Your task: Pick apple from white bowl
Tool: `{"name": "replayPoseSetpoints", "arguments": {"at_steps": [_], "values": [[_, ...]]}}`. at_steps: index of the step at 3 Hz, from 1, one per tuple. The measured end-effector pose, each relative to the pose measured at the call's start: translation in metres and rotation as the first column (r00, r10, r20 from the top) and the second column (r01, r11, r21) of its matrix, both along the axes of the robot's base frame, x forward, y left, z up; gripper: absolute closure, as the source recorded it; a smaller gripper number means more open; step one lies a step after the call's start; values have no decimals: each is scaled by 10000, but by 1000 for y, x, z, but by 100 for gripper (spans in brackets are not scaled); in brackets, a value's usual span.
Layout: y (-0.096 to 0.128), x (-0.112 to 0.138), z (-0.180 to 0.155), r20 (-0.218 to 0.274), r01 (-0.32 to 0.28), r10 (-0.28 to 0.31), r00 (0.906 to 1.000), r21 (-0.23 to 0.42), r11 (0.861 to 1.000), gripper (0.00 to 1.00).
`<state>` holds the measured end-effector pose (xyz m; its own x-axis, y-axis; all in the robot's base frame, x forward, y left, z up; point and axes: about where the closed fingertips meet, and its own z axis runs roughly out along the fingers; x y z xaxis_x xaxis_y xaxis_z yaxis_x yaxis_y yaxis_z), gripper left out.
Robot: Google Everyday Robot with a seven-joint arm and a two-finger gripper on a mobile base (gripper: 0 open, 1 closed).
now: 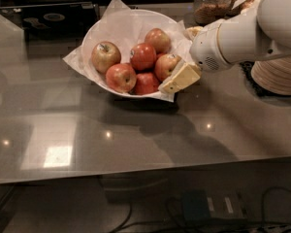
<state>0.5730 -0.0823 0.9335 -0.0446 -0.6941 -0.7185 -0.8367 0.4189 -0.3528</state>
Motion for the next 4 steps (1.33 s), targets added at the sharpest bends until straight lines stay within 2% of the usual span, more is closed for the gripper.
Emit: {"name": "replayPoseSetpoints", "arguments": {"at_steps": [1, 2, 4], "values": [[0, -1, 10, 69, -228, 225, 9997, 452, 9987, 22], [4, -4, 13, -1, -448, 450, 9990, 724, 9964, 23], [21, -12, 2, -445, -893, 939, 9946, 967, 9913, 27]]}}
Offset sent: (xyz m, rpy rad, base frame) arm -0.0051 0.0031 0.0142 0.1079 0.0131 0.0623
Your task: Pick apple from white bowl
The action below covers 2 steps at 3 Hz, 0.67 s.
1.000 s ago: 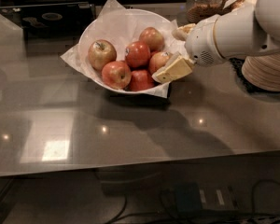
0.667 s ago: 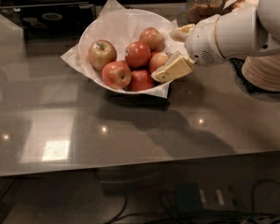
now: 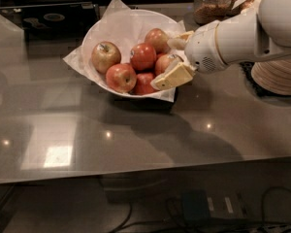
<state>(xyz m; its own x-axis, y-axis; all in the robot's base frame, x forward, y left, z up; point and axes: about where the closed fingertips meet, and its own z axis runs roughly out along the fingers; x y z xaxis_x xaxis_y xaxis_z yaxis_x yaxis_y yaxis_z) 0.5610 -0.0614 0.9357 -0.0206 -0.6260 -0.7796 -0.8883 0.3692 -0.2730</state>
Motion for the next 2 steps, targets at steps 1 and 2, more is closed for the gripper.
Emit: {"name": "replayPoseSetpoints", "arguments": {"at_steps": [1, 2], "values": [[4, -1, -6, -178, -84, 84, 9998, 11, 10000, 28], [4, 0, -14, -343, -1, -1, 9994, -61, 10000, 28]]}}
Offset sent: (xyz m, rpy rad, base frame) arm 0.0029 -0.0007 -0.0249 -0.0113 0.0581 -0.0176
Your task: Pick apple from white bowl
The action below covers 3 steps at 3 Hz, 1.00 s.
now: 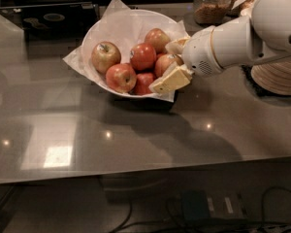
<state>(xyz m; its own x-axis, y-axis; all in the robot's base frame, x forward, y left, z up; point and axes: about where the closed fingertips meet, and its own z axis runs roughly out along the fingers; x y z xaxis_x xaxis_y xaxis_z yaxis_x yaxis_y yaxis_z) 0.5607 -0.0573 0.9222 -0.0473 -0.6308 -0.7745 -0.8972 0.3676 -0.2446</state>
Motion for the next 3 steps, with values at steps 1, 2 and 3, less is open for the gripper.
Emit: {"name": "replayPoseSetpoints", "arguments": {"at_steps": [1, 2, 3], "values": [[-3, 3, -6, -84, 186, -186, 9998, -96, 9998, 28], [-3, 8, -12, -104, 354, -356, 9993, -158, 9992, 28], [-4, 12, -17, -133, 483, -486, 9987, -217, 9986, 27]]}}
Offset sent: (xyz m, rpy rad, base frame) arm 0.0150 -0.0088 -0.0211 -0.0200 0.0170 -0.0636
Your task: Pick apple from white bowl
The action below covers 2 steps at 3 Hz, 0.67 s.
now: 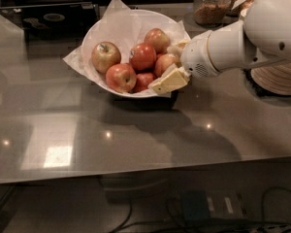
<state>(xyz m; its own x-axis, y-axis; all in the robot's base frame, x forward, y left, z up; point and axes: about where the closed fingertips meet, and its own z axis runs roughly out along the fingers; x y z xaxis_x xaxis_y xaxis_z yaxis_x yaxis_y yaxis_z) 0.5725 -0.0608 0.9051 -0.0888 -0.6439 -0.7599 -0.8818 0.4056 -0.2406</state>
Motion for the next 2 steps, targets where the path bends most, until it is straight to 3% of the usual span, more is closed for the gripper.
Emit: {"name": "replayPoseSetpoints", "arguments": {"at_steps": [1, 2], "values": [[0, 1, 3, -18, 24, -24, 10000, -20, 10000, 29], [0, 3, 2, -55, 53, -54, 10000, -41, 10000, 44]]}}
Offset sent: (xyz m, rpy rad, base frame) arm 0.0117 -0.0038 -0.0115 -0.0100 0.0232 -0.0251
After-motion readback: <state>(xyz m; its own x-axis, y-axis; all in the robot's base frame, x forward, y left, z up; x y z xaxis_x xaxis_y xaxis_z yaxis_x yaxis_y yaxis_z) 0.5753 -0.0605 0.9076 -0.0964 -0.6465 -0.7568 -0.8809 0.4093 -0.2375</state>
